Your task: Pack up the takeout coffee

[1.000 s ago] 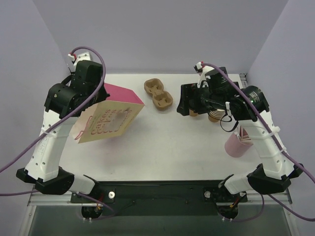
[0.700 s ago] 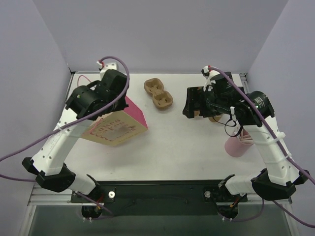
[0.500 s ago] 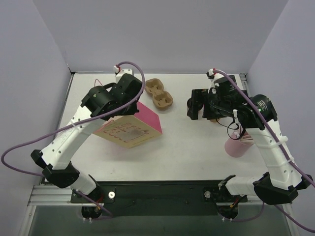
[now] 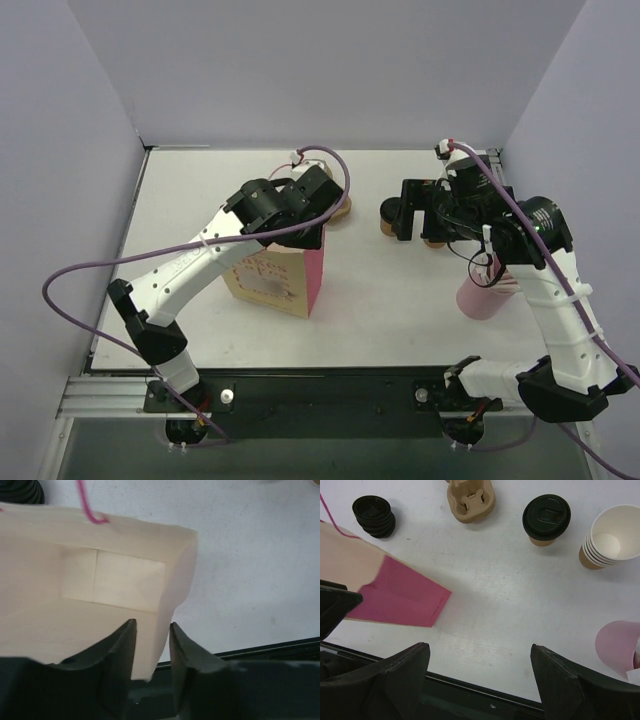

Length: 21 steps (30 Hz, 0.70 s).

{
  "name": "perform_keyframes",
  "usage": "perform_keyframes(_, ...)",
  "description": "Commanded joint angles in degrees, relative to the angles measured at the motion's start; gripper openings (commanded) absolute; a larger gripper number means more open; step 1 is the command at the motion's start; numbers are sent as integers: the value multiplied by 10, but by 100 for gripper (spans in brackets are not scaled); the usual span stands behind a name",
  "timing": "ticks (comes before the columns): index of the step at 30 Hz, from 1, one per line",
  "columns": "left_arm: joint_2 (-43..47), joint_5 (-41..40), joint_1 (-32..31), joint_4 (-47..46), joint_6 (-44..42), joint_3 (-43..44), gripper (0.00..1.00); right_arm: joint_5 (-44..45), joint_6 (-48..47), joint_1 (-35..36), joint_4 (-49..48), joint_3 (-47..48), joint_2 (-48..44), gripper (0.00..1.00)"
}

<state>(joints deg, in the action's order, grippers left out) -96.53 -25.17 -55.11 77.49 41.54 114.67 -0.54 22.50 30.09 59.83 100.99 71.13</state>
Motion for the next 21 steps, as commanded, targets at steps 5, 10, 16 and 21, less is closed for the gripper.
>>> perform_keyframes(5,-18,35,1,33,-30,138,52,10,38,-4,23,23,18,84)
perform_keyframes(10,-13,-14,20,46,-74,198,52,-39,105,8,13,40,38,83)
perform_keyframes(16,57,-87,127,24,-113,116,53,-46,239,73,-33,39,85,80)
perform_keyframes(21,181,-53,228,-70,-134,-89,53,-47,301,124,-65,32,131,77)
